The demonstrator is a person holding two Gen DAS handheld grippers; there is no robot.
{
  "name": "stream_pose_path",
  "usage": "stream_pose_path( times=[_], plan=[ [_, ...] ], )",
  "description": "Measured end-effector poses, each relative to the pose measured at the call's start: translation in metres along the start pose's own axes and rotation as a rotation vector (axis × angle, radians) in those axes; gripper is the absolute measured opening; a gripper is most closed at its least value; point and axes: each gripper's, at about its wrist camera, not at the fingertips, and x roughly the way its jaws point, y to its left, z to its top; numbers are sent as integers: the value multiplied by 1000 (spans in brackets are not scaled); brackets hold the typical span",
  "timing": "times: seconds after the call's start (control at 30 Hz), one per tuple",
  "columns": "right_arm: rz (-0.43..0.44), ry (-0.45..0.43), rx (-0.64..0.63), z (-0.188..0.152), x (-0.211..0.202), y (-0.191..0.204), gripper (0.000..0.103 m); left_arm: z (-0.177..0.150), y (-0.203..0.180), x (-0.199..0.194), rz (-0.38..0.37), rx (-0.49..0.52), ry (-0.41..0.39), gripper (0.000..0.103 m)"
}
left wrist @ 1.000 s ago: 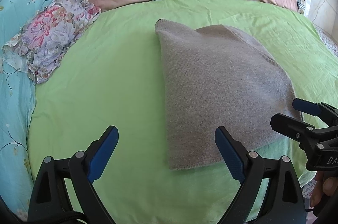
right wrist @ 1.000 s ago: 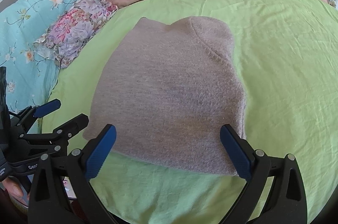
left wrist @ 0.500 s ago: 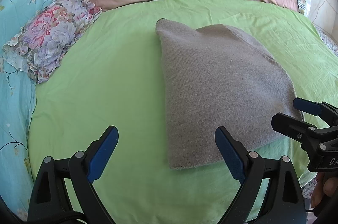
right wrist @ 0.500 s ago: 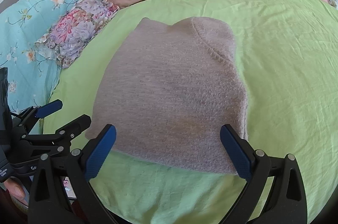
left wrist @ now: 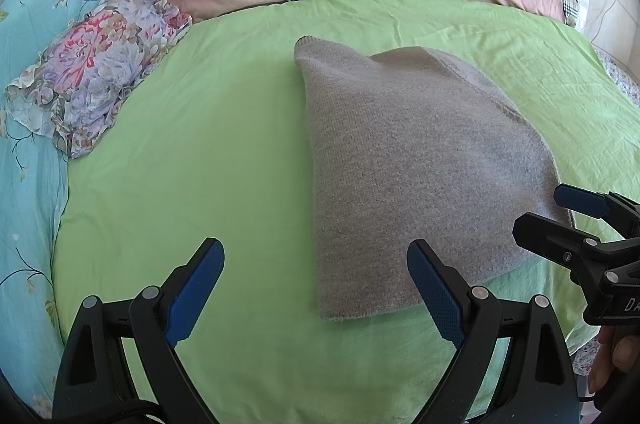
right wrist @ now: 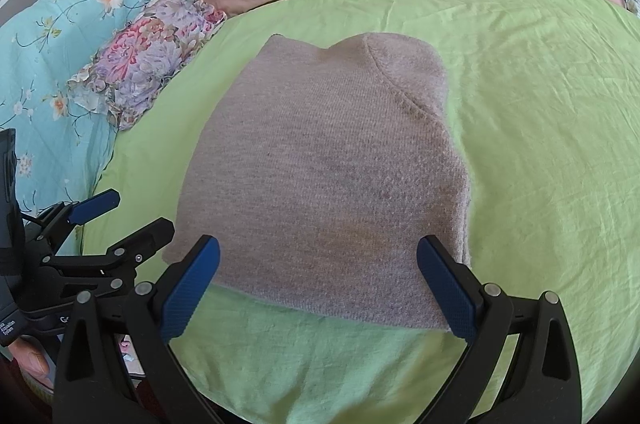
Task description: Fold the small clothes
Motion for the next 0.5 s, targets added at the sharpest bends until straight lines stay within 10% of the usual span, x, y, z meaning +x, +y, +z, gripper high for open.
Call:
stream_pose_path(
  times=[0.5],
  plan=[
    [7,-3,-5,3,-2,4,99,1,0,1,2,1,-2,93]
  ],
)
